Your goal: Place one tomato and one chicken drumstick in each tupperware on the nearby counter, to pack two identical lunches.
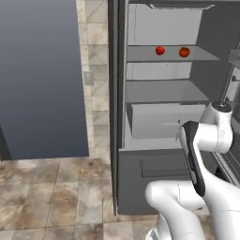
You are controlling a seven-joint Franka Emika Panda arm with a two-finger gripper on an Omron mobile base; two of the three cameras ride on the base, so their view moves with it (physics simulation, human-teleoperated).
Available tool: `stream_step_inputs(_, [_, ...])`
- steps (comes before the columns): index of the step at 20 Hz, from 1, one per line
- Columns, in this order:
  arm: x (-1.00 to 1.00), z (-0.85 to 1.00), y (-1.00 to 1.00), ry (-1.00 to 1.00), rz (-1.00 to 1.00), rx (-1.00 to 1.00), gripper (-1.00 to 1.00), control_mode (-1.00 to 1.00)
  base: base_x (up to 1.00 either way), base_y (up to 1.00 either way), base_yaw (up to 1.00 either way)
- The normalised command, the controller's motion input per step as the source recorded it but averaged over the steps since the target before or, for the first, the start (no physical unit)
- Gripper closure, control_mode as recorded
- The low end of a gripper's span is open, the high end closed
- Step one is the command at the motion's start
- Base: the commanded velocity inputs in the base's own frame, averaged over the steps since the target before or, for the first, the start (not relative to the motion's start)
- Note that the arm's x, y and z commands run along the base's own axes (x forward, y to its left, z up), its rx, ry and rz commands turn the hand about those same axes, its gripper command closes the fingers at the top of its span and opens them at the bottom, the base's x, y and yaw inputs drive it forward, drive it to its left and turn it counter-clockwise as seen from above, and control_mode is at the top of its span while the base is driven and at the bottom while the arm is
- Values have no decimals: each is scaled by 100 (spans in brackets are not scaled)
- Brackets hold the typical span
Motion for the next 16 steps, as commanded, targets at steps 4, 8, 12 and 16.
stream_step_inputs(4, [0, 0, 0, 0, 0, 0, -100, 100, 41, -6, 1])
stream_step_inputs(8, [0, 0, 0, 0, 0, 0, -100, 100, 44, -22, 2])
stream_step_inputs(12, [0, 0, 0, 0, 0, 0, -100, 100, 21, -47, 2])
stream_step_inputs(16, [0, 0, 0, 0, 0, 0, -100, 100, 38, -48, 3])
